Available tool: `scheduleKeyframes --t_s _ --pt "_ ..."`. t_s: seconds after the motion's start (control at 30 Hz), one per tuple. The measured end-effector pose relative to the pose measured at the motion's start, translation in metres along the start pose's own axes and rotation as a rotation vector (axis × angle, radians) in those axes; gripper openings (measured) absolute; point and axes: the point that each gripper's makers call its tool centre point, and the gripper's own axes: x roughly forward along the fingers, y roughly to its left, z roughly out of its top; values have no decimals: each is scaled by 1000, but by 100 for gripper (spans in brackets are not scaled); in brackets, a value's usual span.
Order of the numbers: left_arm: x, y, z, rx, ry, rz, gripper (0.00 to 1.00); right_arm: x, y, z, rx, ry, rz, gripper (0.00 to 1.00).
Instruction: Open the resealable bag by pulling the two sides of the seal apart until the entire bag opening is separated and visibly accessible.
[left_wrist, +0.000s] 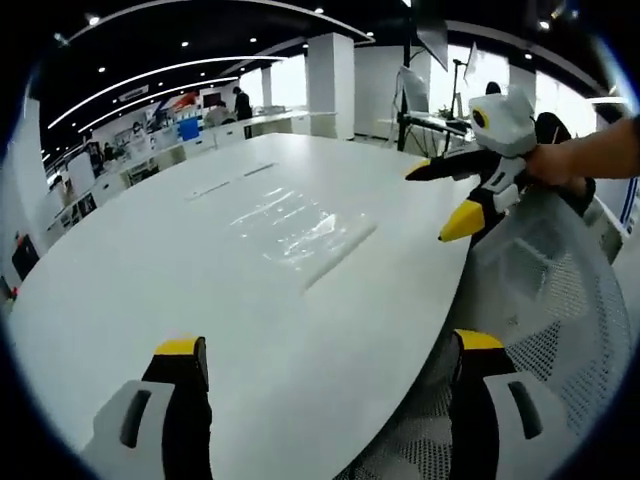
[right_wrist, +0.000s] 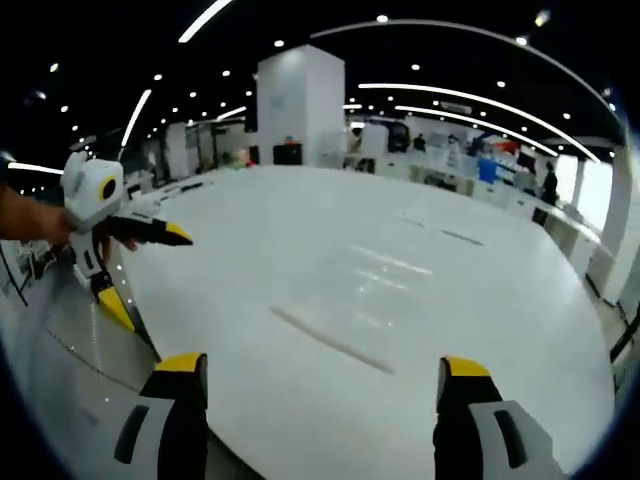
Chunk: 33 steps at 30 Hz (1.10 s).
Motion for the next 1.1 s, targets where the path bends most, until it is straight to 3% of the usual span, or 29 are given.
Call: scheduleKeyframes --t_s 0.1,0.23,0.37,0.57,0.8,1.1 --pt "-1 -2 0 -30 -18 6 98 -3 -6 -3 -23 3 -25 94" --pt "2 -2 2 6 -24 27 97 -6 -12 -5 31 -15 -32 94" --pt "6 1 4 -16 -29 43 97 -4 -13 -14 29 2 -28 94" --pt "8 0 1 -17 -43 63 96 -2 -13 -12 34 -13 -23 94" --pt "12 -13 -4 46 -21 34 96 -4 -20 -10 67 -39 -50 95" --pt "13 -8 -5 6 -21 42 95 -4 -18 -13 30 -27 -53 93"
